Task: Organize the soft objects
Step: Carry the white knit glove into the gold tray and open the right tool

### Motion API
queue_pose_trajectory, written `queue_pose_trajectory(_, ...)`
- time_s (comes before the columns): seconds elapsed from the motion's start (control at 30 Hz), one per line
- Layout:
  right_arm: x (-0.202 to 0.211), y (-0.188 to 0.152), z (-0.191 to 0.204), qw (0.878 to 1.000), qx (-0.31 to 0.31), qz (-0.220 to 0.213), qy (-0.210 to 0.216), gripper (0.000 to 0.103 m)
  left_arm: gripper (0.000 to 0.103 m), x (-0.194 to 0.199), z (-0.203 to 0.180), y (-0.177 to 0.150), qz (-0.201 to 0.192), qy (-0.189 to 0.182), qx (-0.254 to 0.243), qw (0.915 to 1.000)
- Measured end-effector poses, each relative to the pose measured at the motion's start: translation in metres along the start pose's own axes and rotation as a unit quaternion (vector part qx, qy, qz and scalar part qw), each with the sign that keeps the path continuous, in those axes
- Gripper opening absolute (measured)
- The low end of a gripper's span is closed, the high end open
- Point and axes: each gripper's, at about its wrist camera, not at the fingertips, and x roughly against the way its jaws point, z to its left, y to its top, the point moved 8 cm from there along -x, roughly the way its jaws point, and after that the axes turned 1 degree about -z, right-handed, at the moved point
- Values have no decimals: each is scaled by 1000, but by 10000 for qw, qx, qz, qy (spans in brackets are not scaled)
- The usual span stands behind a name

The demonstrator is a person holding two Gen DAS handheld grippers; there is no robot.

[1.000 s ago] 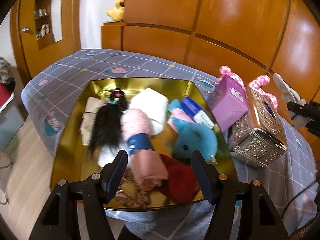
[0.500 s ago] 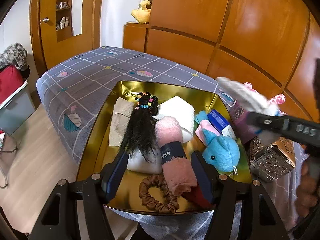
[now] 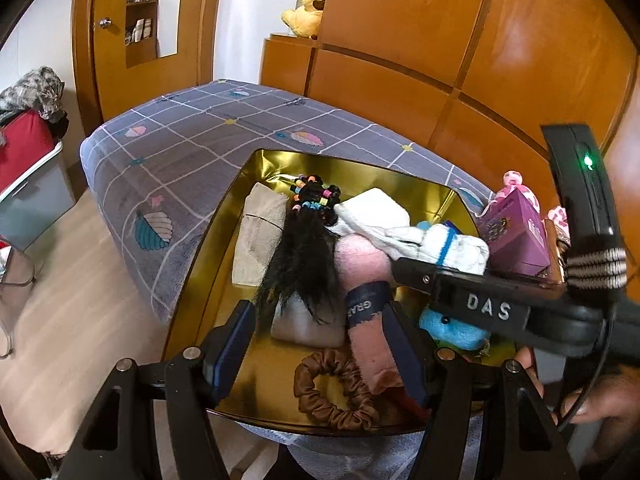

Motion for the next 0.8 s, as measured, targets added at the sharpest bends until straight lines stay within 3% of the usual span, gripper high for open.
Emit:
queue_pose_trajectory(0.2,16,-5,-1,9999,107,-83,40,47,66,-1,0,0,3,5,-13,10000)
queue_pose_trajectory(0.33,44,-4,-1,9989,263,-389,4,47,66,-1,-2,0,0,-11,-37,10000)
queue_pose_trajectory(0.47,68,0,0,9967,229,-741,244,47,66,-3,-4,-2,43,-23,-68,10000)
queue_pose_trajectory(0.53,62,1,3,9966,334,-734,187,29,66,-2,-5,-2,43,-31,-92,9999)
queue_pose_trajectory(0.63,42,-3,6,9979,380,-506,159,20,66,-2,-6,-2,32,-13,-125,9999)
queue_pose_trajectory(0.8,11,-19,-6,9994,215,-247,-86,19,68,-3,-6,-3,40,15,-145,9999)
